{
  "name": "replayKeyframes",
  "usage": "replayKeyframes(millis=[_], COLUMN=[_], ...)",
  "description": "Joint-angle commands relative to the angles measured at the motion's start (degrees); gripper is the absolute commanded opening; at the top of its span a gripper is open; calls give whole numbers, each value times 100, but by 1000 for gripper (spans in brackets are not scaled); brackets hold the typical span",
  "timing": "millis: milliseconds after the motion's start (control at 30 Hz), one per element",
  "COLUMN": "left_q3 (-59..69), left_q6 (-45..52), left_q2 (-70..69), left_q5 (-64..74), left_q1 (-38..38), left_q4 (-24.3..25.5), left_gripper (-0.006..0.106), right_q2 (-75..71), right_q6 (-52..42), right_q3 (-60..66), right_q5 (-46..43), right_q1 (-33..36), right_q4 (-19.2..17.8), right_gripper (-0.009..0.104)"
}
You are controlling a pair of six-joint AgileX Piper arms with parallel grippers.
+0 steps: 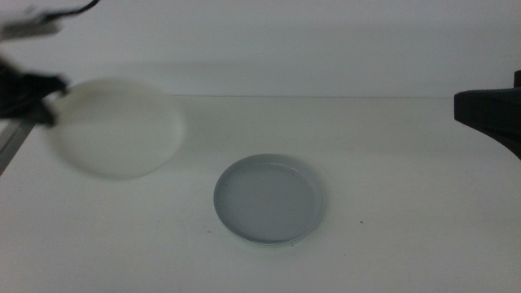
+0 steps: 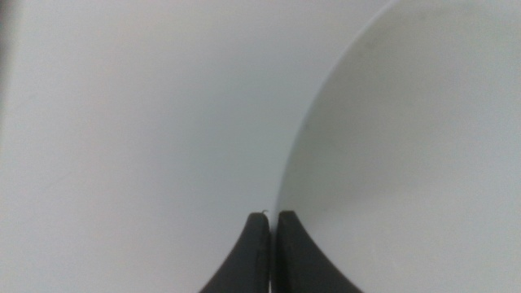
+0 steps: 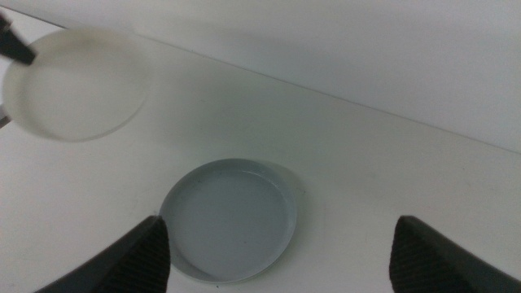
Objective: Stack the three bowls on top of each other.
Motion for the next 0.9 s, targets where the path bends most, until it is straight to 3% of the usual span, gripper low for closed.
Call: replayKeyframes(millis=[0,200,333,867], left_q3=[-377,-844,-842,-842], left_q6=[-271,-781,-968,-927], left_q2=[16,479,895,1877], left_q5=[284,-197,-539,-747], left_q1=[-572,-2177,-2716,-2889], left_q4=[-147,-91,-126,-306], left_gripper=[-2,-2,-2,-2], right_q2=[-26,-26,-26,-26], right_q6=[-17,-17,-17,-17], right_q3=[32,32,32,32], right_q5=[-61,-61,-61,-61], right_q1=[-43,-43,-43,-43], right_q4=[-2,-2,-2,9], right_gripper=[91,91,91,91])
